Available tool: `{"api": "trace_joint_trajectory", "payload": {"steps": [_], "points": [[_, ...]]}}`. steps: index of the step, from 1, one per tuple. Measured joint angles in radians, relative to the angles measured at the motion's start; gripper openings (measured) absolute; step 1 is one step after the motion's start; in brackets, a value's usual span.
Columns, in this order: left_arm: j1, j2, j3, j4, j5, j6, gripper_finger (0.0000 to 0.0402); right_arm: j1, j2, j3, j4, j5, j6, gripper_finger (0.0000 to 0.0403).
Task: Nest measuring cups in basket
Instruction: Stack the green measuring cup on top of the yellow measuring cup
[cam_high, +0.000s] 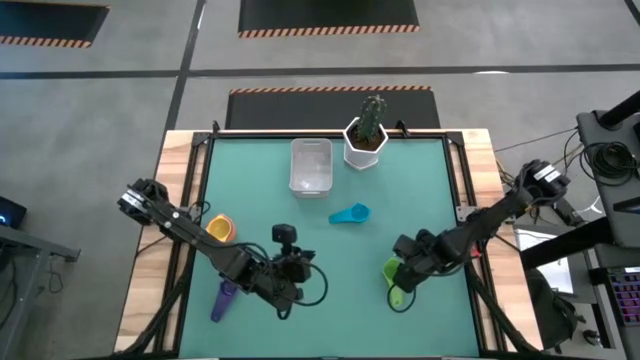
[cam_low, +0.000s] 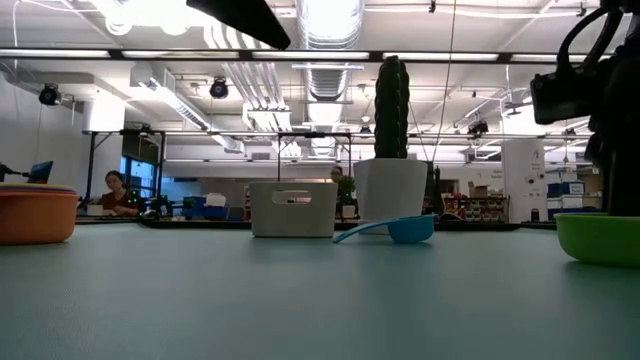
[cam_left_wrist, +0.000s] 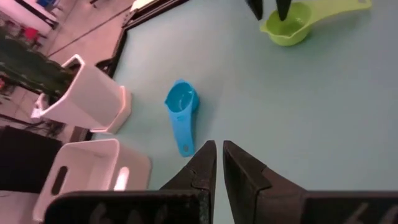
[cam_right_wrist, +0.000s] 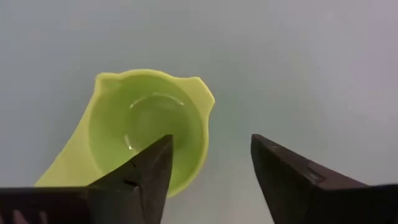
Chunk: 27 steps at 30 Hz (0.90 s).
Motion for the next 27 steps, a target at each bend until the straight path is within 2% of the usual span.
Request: {"api": "trace_joint_trajectory", "payload": {"steps": [8,14,22,27], "points": [[-0.029,-0.058,-0.046,-0.004,-0.011,-0.005,0.0011,-0.005,0.034,0.0,0.038,-0.001,-0.006,0.0092],[-0.07,-0.138,-0.128,0.023,-0.014,-0.028,0.0011,-0.016,0.012,0.0,0.061,-0.001,-0.041,0.0017],[-0.097,-0.245,-0.246,0.108,-0.019,-0.033,0.0011,-0.04,-0.018,0.0,0.136,0.016,-0.095,0.001],[-0.099,-0.316,-0.305,0.117,-0.025,-0.033,0.0011,-0.087,-0.024,0.0,0.272,0.023,-0.192,0.0009]]}}
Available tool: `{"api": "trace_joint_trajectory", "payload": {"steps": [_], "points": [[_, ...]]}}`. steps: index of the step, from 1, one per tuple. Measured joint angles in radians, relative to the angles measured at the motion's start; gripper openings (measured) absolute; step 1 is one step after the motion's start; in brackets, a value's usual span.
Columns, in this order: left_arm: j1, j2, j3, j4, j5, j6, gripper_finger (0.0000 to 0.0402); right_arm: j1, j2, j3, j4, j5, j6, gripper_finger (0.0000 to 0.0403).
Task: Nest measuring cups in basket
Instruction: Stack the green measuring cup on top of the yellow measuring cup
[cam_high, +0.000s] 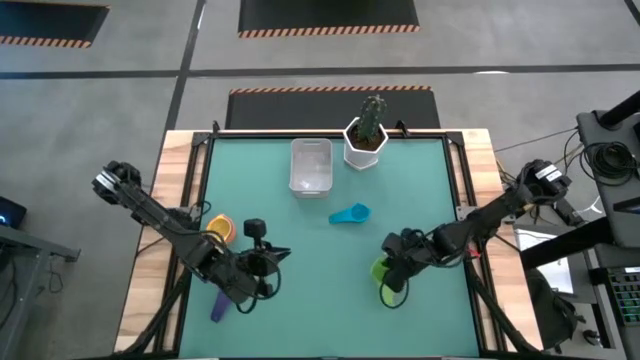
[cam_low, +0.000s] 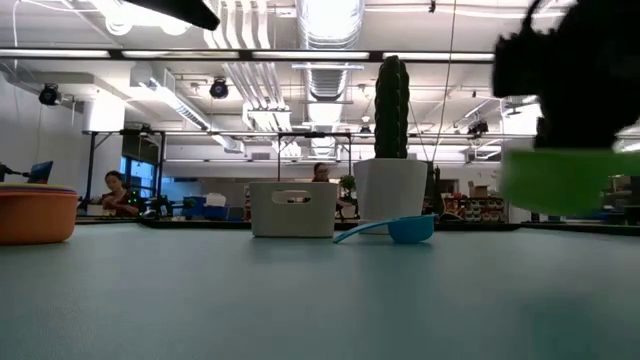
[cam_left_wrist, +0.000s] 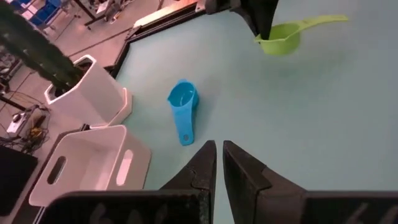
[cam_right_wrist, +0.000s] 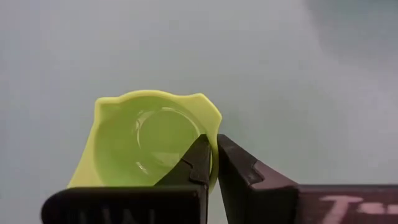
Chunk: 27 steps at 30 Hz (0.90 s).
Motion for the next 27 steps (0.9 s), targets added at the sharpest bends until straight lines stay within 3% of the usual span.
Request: {"api": "trace_joint_trajectory", "payload": {"steps": [4,11,19,27], "points": [[-0.001,-0.08,-0.055,0.003,-0.068,-0.017,0.0011,-0.072,0.009,0.0,0.183,-0.001,-0.142,0.0009],[0.002,-0.174,-0.177,0.098,-0.077,-0.143,0.0011,-0.225,0.048,0.0,0.481,0.003,-0.426,0.0009],[0.0,-0.148,-0.224,0.182,-0.072,-0.255,0.0011,-0.347,0.145,0.0,0.823,0.004,-0.676,0.0009],[0.001,-0.1,-0.182,0.182,-0.071,-0.273,0.0011,-0.391,0.22,0.0,0.965,0.003,-0.749,0.0009]]}}
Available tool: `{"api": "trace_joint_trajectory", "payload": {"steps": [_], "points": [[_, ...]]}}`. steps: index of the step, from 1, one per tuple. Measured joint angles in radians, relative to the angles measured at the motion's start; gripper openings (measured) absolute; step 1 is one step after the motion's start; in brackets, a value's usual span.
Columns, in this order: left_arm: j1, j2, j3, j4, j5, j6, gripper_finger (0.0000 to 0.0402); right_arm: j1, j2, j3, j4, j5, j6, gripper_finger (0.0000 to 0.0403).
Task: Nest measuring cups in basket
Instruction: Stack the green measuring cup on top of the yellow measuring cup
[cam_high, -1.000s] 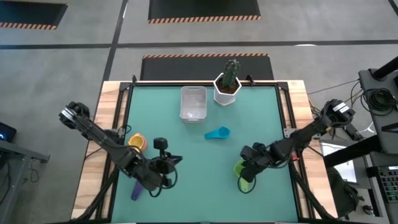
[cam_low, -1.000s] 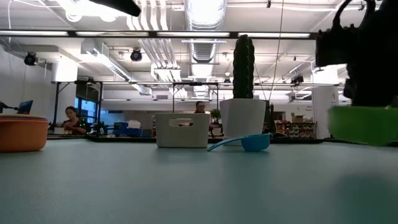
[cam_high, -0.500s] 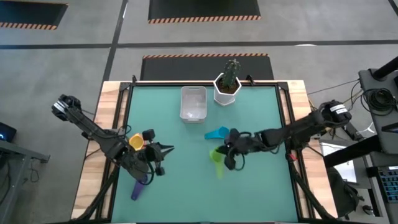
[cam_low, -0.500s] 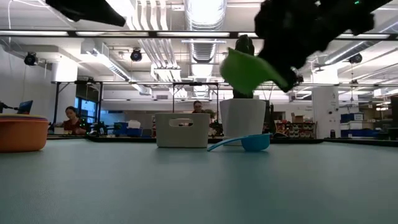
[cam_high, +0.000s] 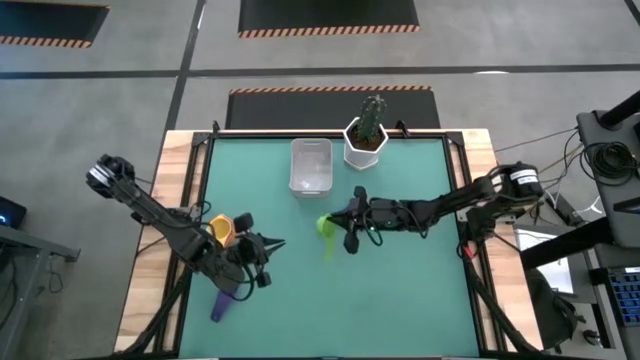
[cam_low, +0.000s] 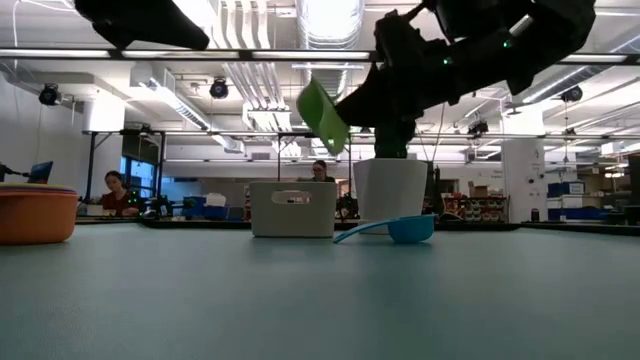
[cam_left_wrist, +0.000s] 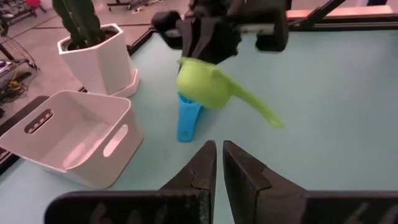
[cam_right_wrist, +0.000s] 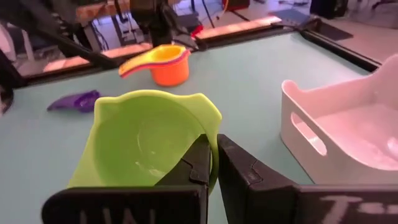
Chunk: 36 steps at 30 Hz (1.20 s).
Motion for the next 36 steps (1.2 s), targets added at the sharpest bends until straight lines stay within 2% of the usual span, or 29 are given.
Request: {"api": "trace_joint_trajectory", "payload": {"steps": [10,17,26,36], "points": [[0.0,0.026,0.039,0.001,-0.003,0.001,0.0011,-0.003,0.086,0.002,0.144,0.0,-0.028,0.0009],[0.002,0.026,0.039,0.003,-0.004,-0.004,0.0011,-0.003,0.13,0.048,0.137,0.0,-0.067,0.0009],[0.002,0.026,0.039,0.002,-0.02,-0.004,0.0011,-0.002,0.125,0.136,0.126,0.023,-0.171,0.0009],[0.002,0.026,0.039,-0.001,-0.03,0.01,0.0011,-0.002,0.163,0.183,0.074,0.023,-0.182,0.0009]]}}
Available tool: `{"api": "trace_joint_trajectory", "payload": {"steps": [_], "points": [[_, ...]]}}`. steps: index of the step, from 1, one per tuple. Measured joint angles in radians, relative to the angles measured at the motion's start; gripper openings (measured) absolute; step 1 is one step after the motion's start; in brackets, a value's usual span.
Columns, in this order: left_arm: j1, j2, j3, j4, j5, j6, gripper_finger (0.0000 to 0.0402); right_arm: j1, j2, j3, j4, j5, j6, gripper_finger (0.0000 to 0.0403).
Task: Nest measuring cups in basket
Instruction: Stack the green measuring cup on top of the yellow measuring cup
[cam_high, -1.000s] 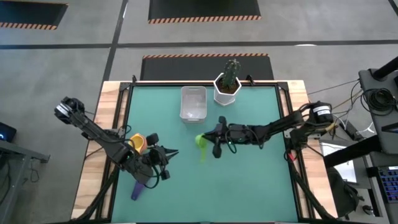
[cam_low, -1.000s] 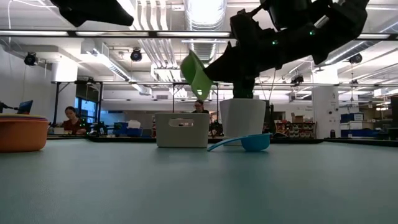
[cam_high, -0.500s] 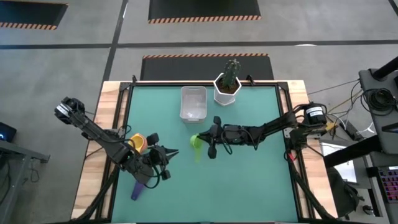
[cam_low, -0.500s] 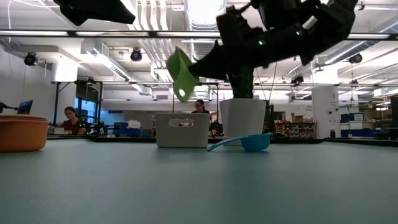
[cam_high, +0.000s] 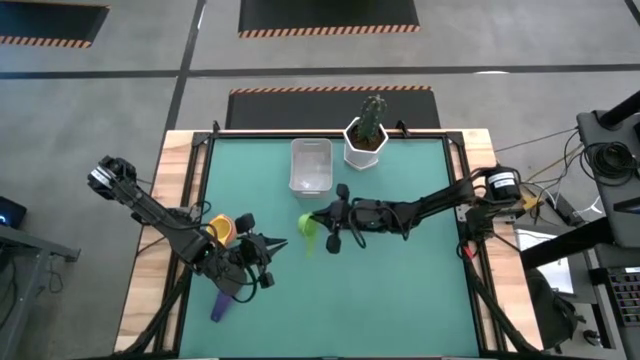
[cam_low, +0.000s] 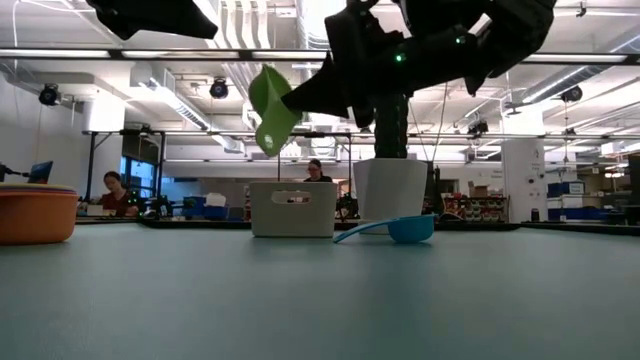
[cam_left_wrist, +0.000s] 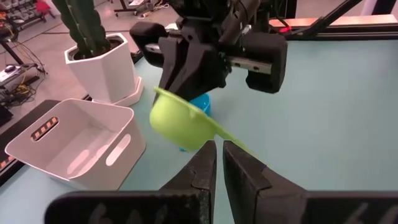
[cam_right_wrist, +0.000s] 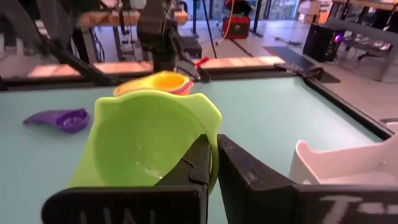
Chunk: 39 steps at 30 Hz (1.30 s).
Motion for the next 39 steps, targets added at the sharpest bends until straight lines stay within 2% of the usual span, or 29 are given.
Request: {"api": "trace_joint_trajectory", "payload": {"steps": [12,15,22,30,33,39], "points": [[-0.003,-0.009,0.003,-0.007,-0.001,0.082,0.0011,-0.002,0.032,0.042,-0.054,-0.001,0.04,0.0009],[-0.025,-0.05,0.003,-0.053,-0.055,0.127,0.0011,-0.002,0.031,0.075,-0.114,-0.002,0.069,0.0009],[-0.097,-0.18,-0.012,-0.173,-0.19,0.136,0.0011,-0.002,0.073,0.267,-0.341,-0.005,0.079,0.0009],[-0.171,-0.255,-0.015,-0.3,-0.314,0.132,0.0011,-0.015,0.194,0.562,-0.631,-0.011,0.111,0.0009],[-0.199,-0.276,-0.015,-0.361,-0.333,0.112,0.0011,-0.026,0.24,0.649,-0.714,-0.014,0.133,0.0009],[-0.271,-0.331,-0.015,-0.501,-0.367,0.006,0.0011,-0.054,0.339,0.804,-0.752,-0.155,0.19,0.0009]]}}
